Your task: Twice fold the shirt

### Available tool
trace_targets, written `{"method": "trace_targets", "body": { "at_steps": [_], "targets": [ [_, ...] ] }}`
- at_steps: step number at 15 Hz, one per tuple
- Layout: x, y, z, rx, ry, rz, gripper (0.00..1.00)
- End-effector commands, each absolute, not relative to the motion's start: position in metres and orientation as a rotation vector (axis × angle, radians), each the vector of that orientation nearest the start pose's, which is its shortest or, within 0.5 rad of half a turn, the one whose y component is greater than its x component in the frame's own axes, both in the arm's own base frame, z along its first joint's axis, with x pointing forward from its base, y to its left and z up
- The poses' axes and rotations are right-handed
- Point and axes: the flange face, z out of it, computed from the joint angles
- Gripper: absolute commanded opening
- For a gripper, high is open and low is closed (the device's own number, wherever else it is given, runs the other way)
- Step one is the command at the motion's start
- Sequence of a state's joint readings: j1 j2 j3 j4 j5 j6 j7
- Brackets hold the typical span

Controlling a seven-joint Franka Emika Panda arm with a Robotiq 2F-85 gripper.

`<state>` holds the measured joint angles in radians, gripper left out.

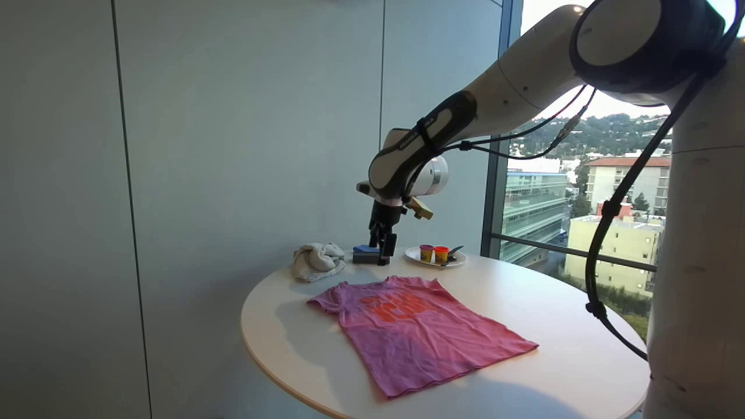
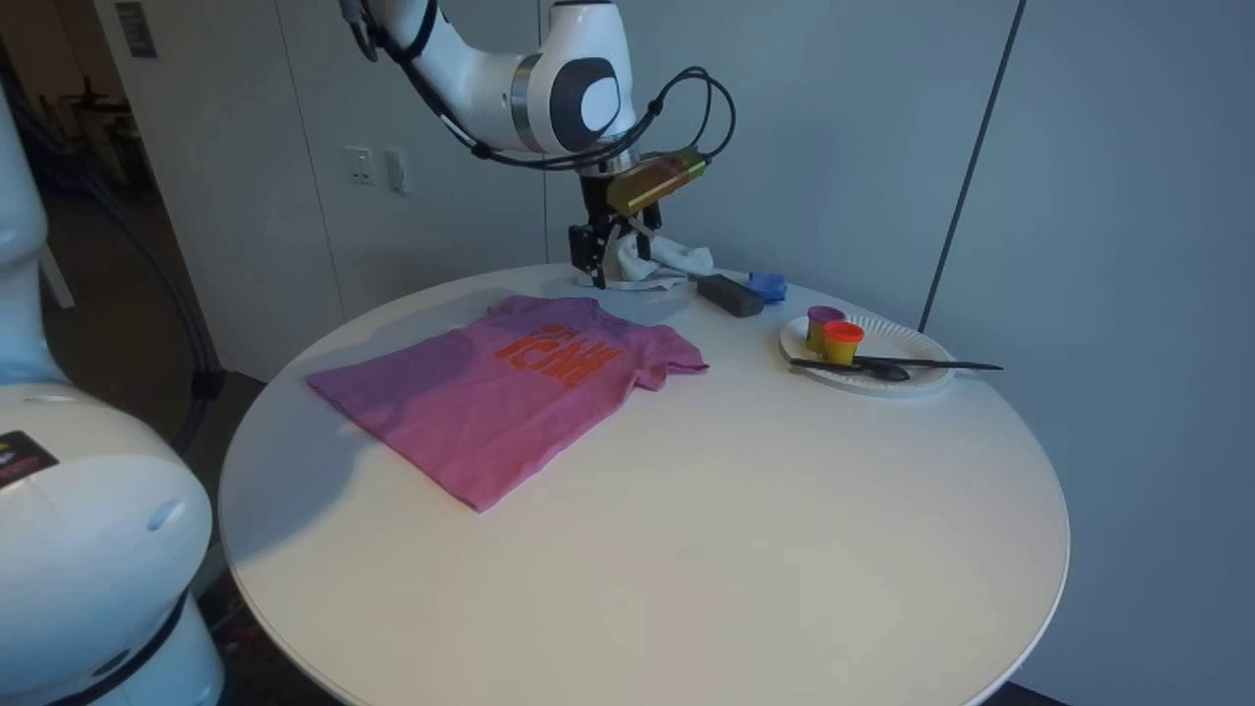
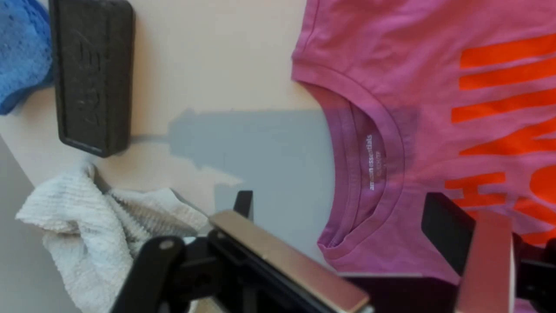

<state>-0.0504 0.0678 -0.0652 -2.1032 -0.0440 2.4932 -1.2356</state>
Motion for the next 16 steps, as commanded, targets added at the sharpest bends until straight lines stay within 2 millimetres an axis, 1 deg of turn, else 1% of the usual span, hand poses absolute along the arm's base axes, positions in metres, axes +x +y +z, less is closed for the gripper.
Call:
{"method": "trace_targets", "body": {
  "at_steps": [1, 3, 4, 5, 6, 8, 10, 12, 14, 16],
  "targets": [
    [0.597, -0.058, 0.396, -2.598, -2.004, -0.489, 1.0],
    [0.598, -0.057, 0.381, -2.444, -2.085, -0.452, 1.0],
    [0.596, -0.067, 0.373, -2.386, -2.142, -0.421, 1.0],
    [0.594, -0.071, 0.368, -2.357, -2.181, -0.383, 1.0],
    [0.593, -0.079, 0.363, -2.373, -2.206, -0.326, 1.0],
    [0.591, -0.094, 0.359, -2.441, -2.222, -0.238, 1.0],
    [0.588, -0.107, 0.357, -2.457, -2.236, -0.15, 1.0],
    [0.587, -0.113, 0.357, -2.439, -2.26, -0.102, 1.0],
    [0.587, -0.11, 0.361, -2.409, -2.269, -0.079, 1.0],
    [0.589, -0.103, 0.371, -2.381, -2.274, -0.061, 1.0]
  ]
}}
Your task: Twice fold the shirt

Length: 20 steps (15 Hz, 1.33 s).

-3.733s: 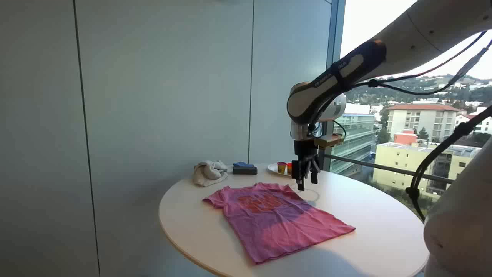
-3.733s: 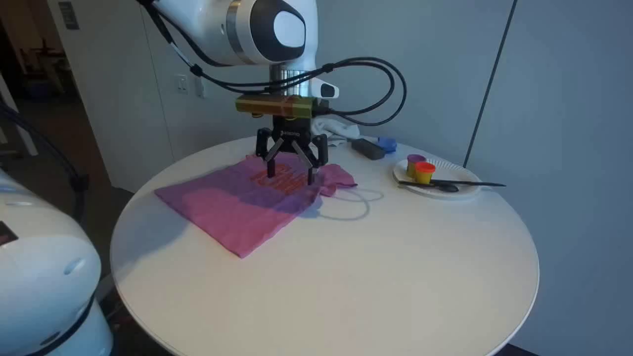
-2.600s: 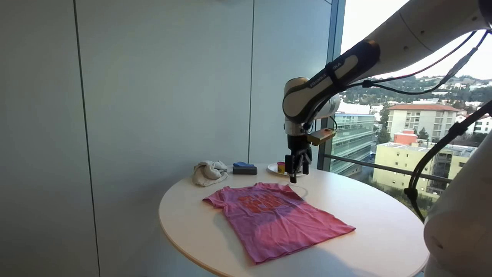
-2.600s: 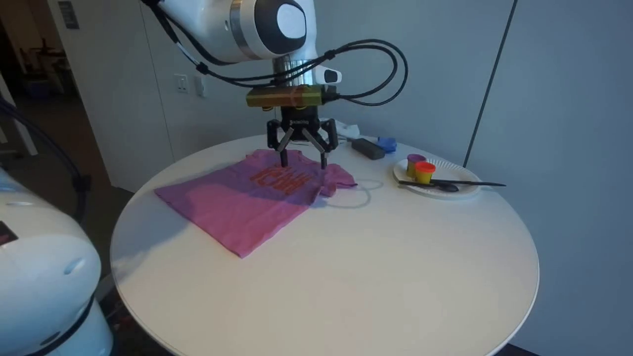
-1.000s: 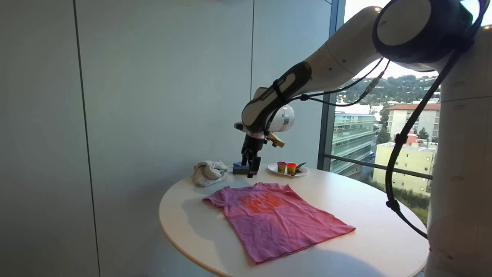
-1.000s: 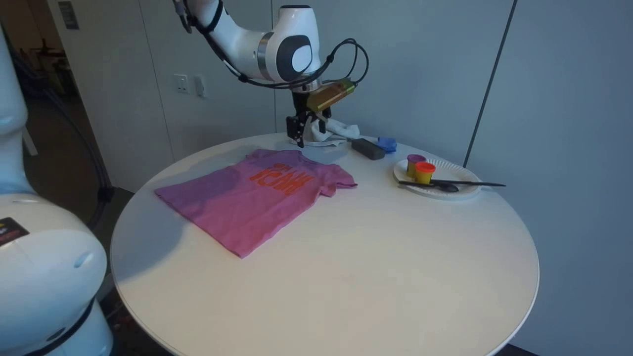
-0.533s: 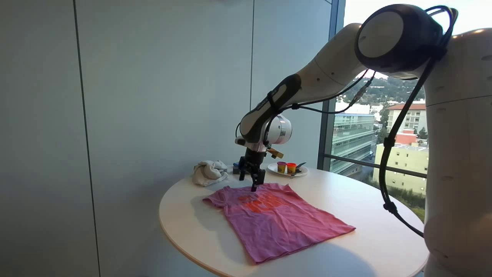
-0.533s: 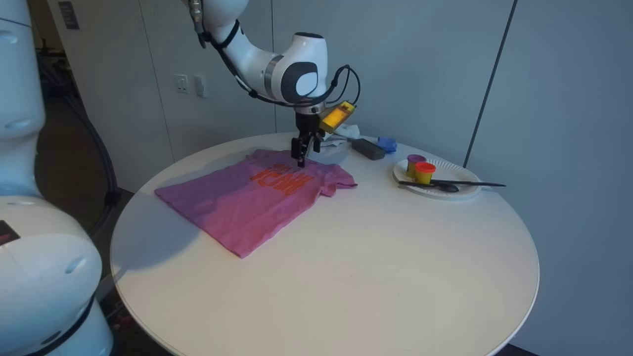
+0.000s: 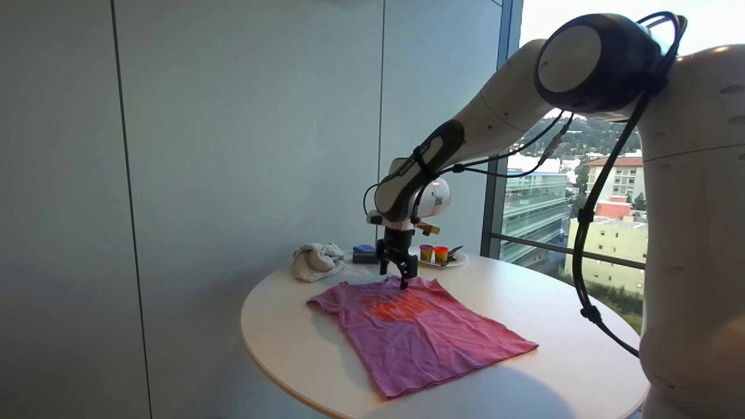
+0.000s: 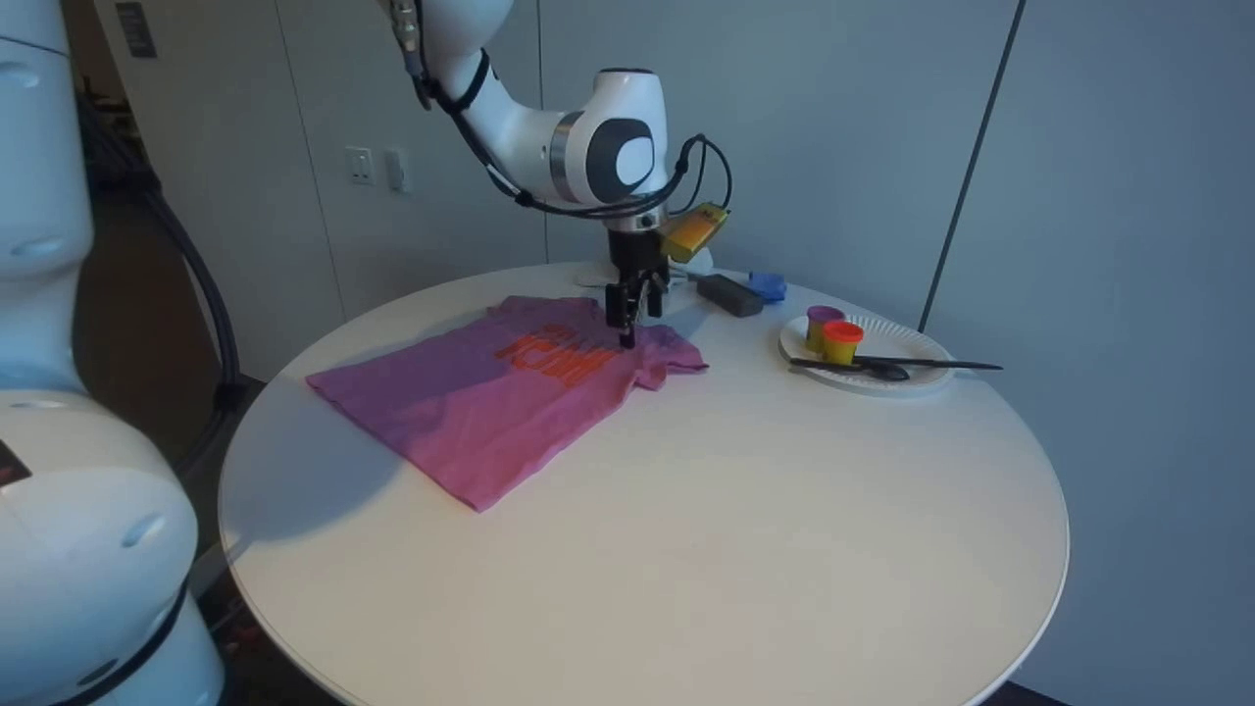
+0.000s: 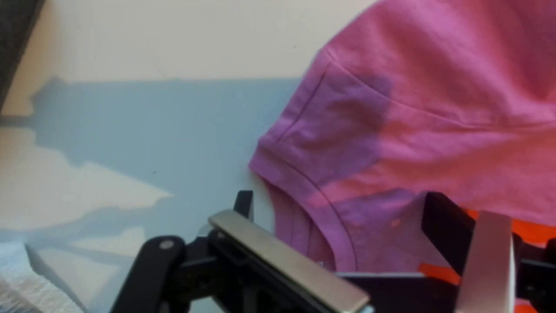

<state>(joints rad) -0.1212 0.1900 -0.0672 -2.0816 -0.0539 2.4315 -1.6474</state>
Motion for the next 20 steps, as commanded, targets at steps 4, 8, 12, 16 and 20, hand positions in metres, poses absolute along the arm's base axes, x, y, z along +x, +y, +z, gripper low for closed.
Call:
{"method": "trace_targets", "body": {
  "at_steps": [4, 8, 12, 16, 20],
  "targets": [
    [0.603, -0.089, 0.387, -2.339, -2.265, -0.054, 1.0],
    [0.618, -0.076, 0.39, -2.32, -2.216, -0.036, 1.0],
    [0.632, -0.068, 0.379, -2.321, -2.159, -0.046, 1.0],
    [0.64, -0.067, 0.363, -2.339, -2.133, -0.061, 1.0],
    [0.641, -0.069, 0.35, -2.358, -2.074, -0.054, 1.0]
  ]
}}
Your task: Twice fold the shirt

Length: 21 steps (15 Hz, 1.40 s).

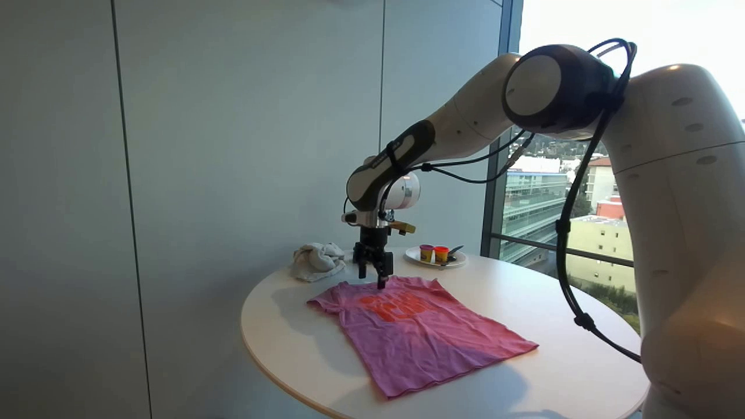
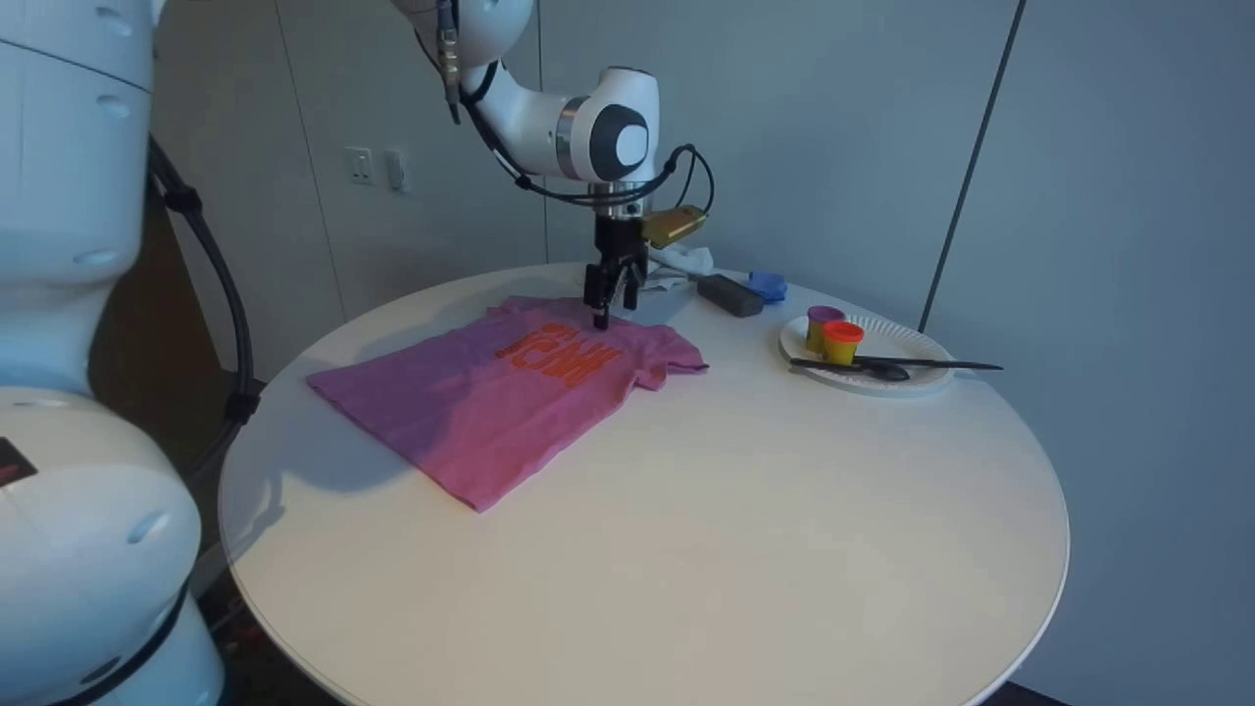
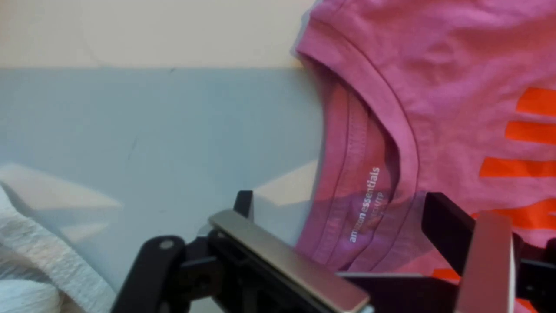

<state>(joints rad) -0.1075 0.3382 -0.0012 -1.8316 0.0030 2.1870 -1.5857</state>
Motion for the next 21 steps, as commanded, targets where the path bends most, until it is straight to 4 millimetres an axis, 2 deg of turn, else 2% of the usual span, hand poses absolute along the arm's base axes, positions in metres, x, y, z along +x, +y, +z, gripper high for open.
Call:
{"method": "trace_targets", "body": {
  "at_steps": [1, 2, 4, 12, 13, 16, 17, 21],
  "targets": [
    [0.641, -0.069, 0.347, -2.361, -2.066, -0.058, 1.0],
    [0.641, -0.069, 0.345, -2.361, -2.059, -0.059, 1.0],
    [0.641, -0.071, 0.345, -2.365, -2.051, -0.069, 0.73],
    [0.644, -0.079, 0.353, -2.387, -2.009, -0.125, 0.12],
    [0.644, -0.08, 0.353, -2.387, -2.005, -0.132, 0.07],
    [0.641, -0.084, 0.361, -2.429, -1.999, -0.148, 0.02],
    [0.639, -0.087, 0.371, -2.459, -2.004, -0.161, 0.07],
    [0.625, -0.109, 0.415, -2.618, -1.962, -0.293, 0.07]
  ]
}}
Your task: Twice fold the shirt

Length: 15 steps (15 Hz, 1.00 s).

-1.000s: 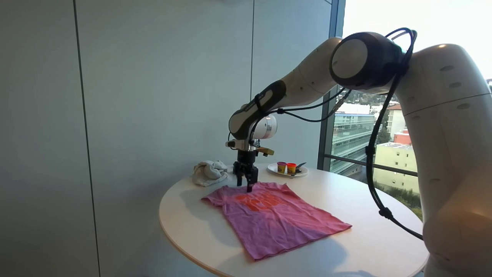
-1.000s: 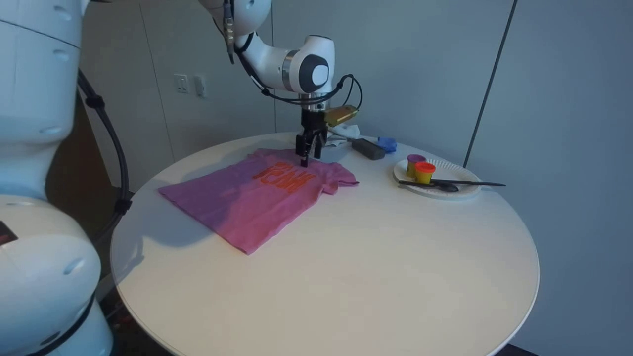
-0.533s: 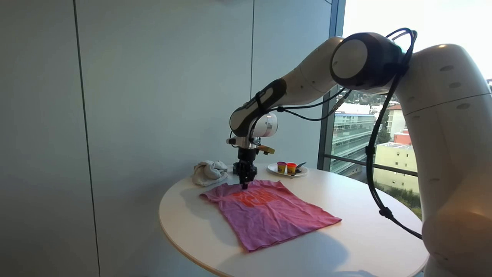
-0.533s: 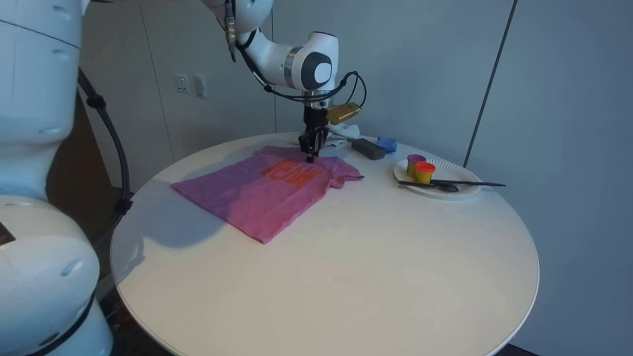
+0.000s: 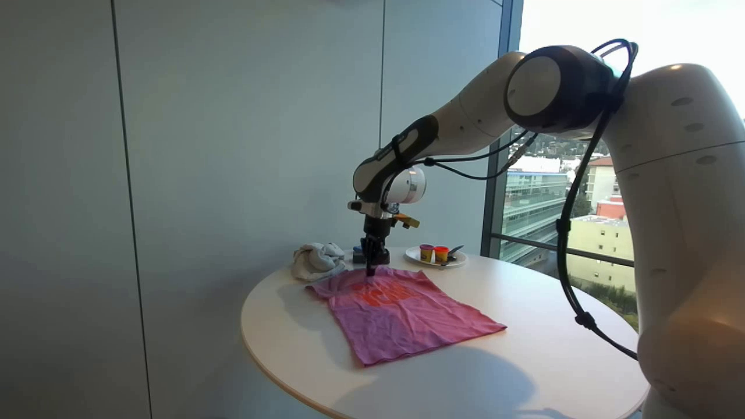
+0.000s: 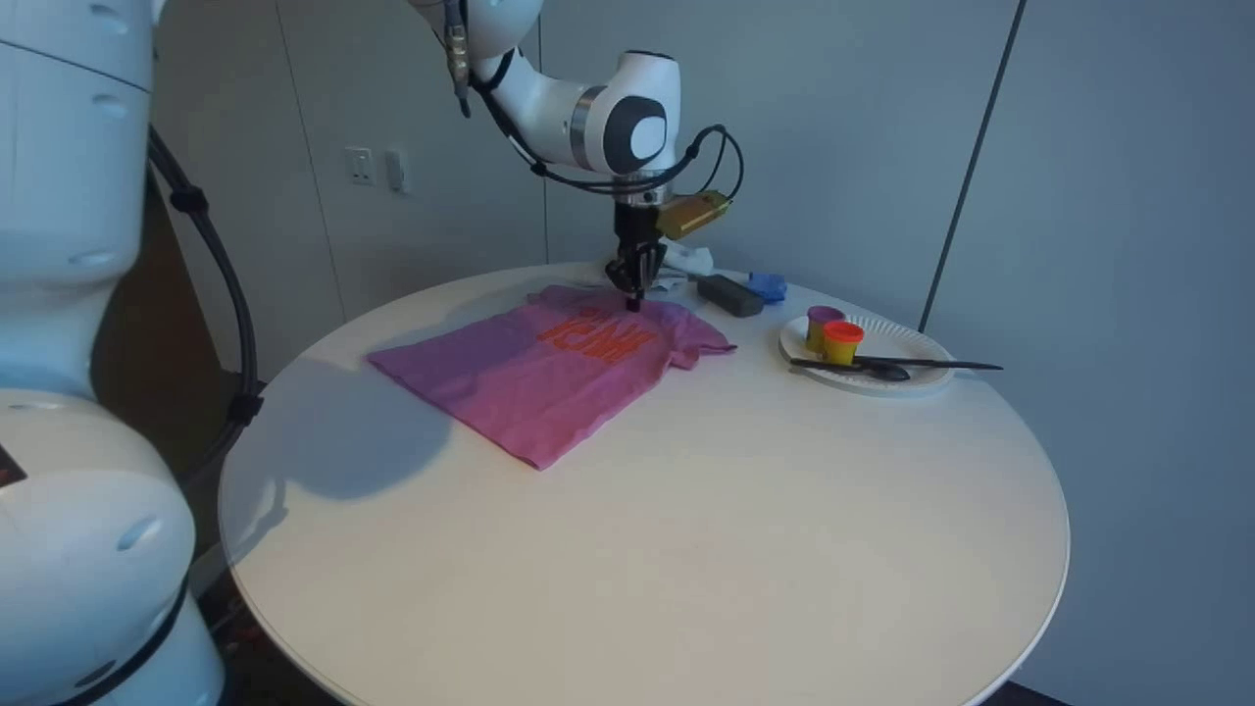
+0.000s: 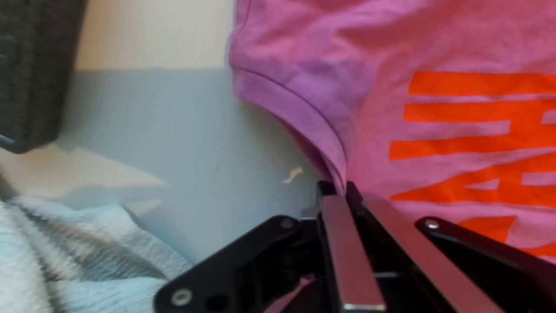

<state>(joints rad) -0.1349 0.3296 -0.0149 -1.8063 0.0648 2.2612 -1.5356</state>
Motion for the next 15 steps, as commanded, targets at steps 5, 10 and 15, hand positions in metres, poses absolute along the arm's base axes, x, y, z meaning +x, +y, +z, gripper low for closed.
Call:
{"method": "trace_targets", "body": {
  "at_steps": [5, 10, 15],
  "targets": [
    [0.573, -0.133, 0.471, -2.843, -1.815, -0.408, 0.07],
    [0.497, -0.125, 0.468, -2.864, -1.716, -0.296, 0.06],
    [0.448, -0.096, 0.442, -2.558, -1.848, -0.369, 0.07]
  ]
}}
